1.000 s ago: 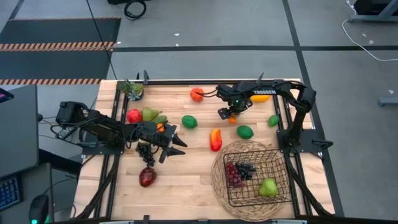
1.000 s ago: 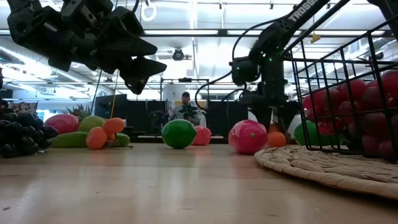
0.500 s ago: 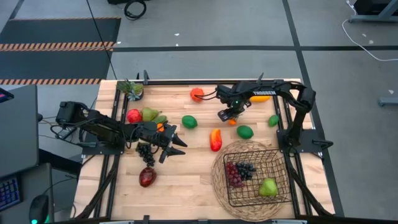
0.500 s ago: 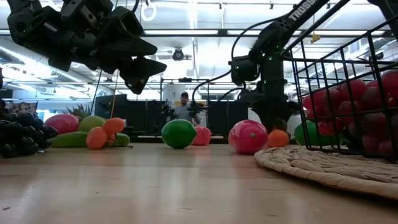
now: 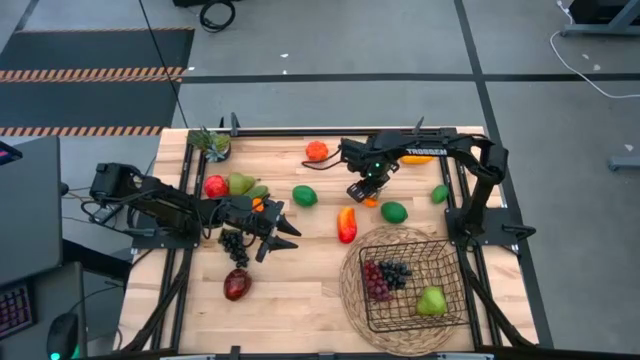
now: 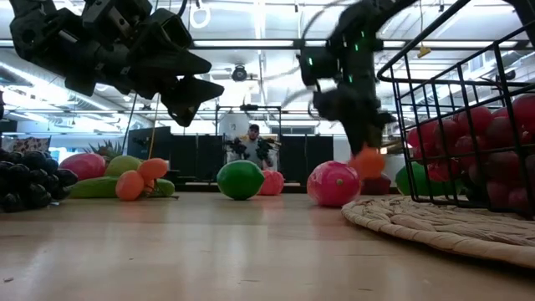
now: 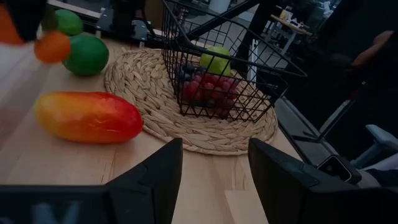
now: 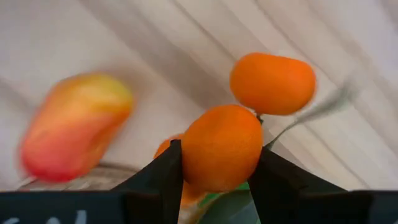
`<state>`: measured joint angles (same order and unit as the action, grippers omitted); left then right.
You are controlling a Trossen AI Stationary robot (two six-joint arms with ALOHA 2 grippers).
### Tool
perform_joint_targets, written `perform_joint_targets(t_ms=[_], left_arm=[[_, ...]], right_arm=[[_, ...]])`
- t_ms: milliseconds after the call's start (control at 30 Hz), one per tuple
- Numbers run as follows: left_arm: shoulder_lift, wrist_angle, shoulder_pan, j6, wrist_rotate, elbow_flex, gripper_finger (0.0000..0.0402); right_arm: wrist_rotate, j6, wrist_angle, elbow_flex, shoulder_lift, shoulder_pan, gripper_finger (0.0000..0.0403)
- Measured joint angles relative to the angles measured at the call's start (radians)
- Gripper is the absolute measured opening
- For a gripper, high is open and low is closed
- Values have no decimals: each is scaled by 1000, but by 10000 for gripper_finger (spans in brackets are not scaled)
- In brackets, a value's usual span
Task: Build produce basket
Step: Put the right orange tangerines into the black wire basket
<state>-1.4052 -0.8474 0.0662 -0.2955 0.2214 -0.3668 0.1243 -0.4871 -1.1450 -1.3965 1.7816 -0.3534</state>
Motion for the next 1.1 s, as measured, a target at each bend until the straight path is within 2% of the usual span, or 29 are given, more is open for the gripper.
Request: perform_joint_targets(t_ms=[233,467,633,833,1100], left_arm=[[0,5,0,0,0,0,190],[0,9,0,0,0,-1,190],[0,9,0,1,0,-1,190],[0,8,0,0,0,-1,190],[0,11,30,-8,0,-1,189]], right_arm=[[-56,-43,-234,-299,-19,94,160],[-45,-218,-435,-521,-22,253,160],[27,-386,-422,-535,-49,400,161],[29,-566,-426,-534,-52,591,161],[-73,-840,-426,-532,-49,820,162]])
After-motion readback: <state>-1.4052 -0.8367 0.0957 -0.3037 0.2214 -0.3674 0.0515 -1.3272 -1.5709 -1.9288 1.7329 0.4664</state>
